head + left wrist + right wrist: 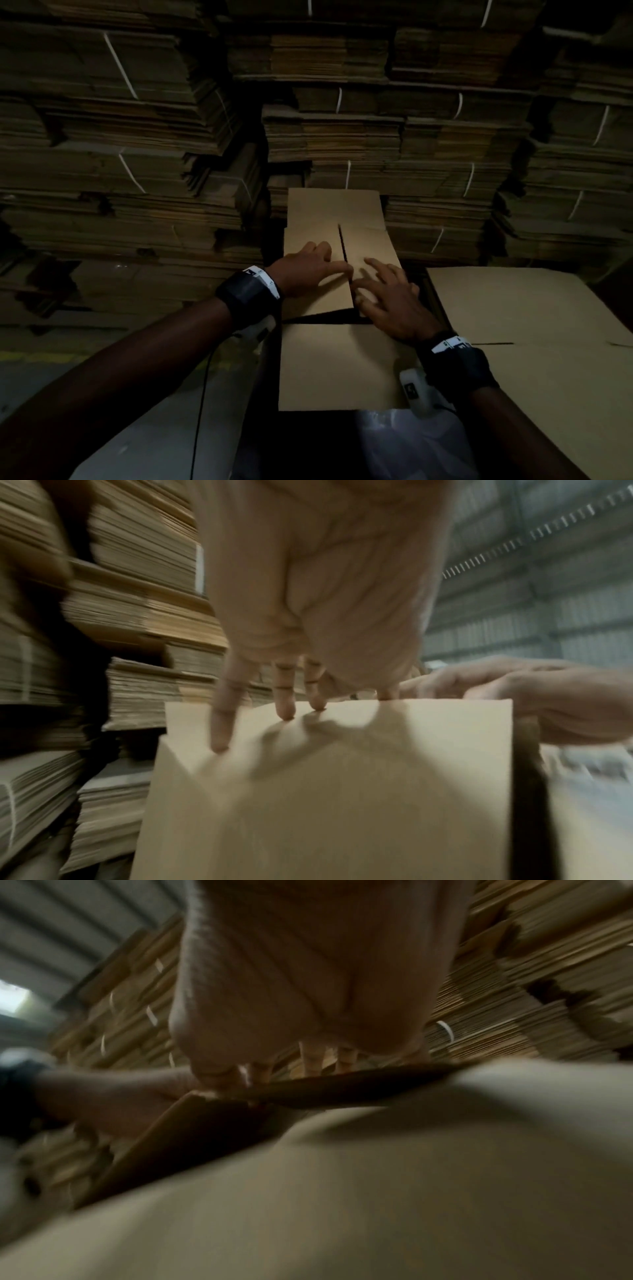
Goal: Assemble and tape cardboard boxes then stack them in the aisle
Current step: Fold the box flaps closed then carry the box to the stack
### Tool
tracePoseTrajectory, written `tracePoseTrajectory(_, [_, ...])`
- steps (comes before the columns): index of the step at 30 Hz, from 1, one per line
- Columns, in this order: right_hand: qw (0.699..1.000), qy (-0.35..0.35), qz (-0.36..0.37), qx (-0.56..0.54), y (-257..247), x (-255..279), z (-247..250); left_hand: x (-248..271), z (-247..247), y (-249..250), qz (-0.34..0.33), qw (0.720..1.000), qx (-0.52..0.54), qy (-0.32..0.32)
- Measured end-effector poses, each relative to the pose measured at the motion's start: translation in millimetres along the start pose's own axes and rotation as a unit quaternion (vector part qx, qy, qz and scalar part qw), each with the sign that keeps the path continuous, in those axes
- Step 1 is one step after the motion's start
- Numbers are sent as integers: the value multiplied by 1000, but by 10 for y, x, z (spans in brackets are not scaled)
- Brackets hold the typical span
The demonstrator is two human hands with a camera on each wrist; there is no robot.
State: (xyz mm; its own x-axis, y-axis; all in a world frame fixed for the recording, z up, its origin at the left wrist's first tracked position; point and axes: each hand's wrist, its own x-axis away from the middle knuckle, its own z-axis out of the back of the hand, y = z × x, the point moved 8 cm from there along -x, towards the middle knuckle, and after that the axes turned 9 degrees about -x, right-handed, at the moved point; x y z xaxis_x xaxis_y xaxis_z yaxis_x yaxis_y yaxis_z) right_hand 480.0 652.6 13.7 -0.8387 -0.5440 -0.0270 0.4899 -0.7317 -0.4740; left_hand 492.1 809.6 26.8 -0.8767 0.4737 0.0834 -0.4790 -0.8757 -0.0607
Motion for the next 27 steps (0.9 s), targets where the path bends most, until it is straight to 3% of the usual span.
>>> tracePoseTrajectory(3, [991, 100, 51, -72, -62, 25, 358, 58, 206, -137, 4, 996, 49, 78])
tracePoseTrajectory(6, [972, 189, 80, -114, 13, 68, 729, 280, 534, -237, -27, 971, 72, 225])
tracePoseTrajectory(8, [967, 227, 93, -67, 73, 132, 973, 466, 701, -369, 5, 954, 72, 291])
tracePoseTrajectory(10, [966, 245, 76, 8, 166, 230, 1169, 648, 802, -529, 76, 948, 50, 304])
tracePoseTrajectory(13, [963, 213, -100, 131, 423, 361, 1287, 921, 780, -790, 194, 942, 1, 274])
tracePoseTrajectory(14, [959, 164, -175, 154, 550, 384, 1225, 993, 728, -844, 232, 943, -11, 240])
tracePoseTrajectory(16, [950, 6, -291, 114, 785, 441, 939, 1071, 400, -924, 305, 948, -12, 94])
tracePoseTrajectory(17, [946, -66, -313, 51, 826, 461, 764, 1097, 146, -939, 325, 946, 11, 0])
tracePoseTrajectory(19, [934, -136, -317, -93, 837, 474, 448, 1122, -382, -868, 324, 927, 96, -163])
tracePoseTrajectory(21, [923, -159, -300, -183, 882, 493, 156, 1106, -785, -727, 302, 903, 186, -241])
tracePoseTrajectory(23, [926, -135, -271, -225, 952, 474, -54, 1047, -1031, -550, 271, 894, 261, -243])
tracePoseTrajectory(27, [935, -41, -188, -297, 1105, 446, -243, 991, -1206, -322, 247, 898, 336, -138])
